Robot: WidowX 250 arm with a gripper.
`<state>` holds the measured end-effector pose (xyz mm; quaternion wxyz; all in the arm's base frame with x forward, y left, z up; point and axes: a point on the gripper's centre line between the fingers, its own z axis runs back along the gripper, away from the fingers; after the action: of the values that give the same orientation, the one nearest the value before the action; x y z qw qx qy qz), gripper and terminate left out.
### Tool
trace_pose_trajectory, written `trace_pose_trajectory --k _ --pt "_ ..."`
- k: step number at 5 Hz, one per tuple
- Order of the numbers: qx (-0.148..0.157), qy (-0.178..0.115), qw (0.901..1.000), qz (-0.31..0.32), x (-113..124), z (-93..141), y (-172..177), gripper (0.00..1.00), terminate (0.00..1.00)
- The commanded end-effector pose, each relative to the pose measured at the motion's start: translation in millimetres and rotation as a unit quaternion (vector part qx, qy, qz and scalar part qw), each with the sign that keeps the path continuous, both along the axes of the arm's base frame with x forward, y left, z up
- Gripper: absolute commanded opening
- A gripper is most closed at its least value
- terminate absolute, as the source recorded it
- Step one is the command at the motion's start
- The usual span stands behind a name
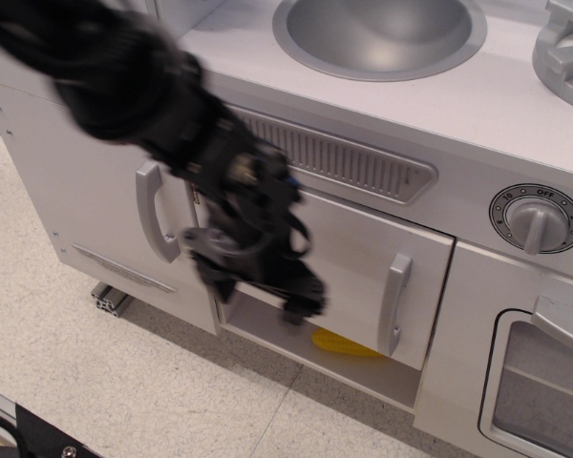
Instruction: Open cabinet
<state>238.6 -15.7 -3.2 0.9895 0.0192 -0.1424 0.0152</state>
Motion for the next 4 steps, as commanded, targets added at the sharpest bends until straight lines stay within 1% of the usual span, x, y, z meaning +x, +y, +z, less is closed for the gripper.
trace_pose_trajectory --k 1,2,3,4 --pt "-0.024 -0.033 0.9991 -0.016 34.2 -0.3 -27.1 1.0 0.0" --pt "-0.023 -0.047 0.9985 -0.016 47.1 -7.1 -32.6 1.0 0.0" --pt "-0.027 -0.053 0.998 -0.02 61.2 -15.4 -39.9 1.0 0.0" --pt "-0.036 -0.055 0.9977 -0.019 69.4 -17.5 -45.8 1.0 0.0"
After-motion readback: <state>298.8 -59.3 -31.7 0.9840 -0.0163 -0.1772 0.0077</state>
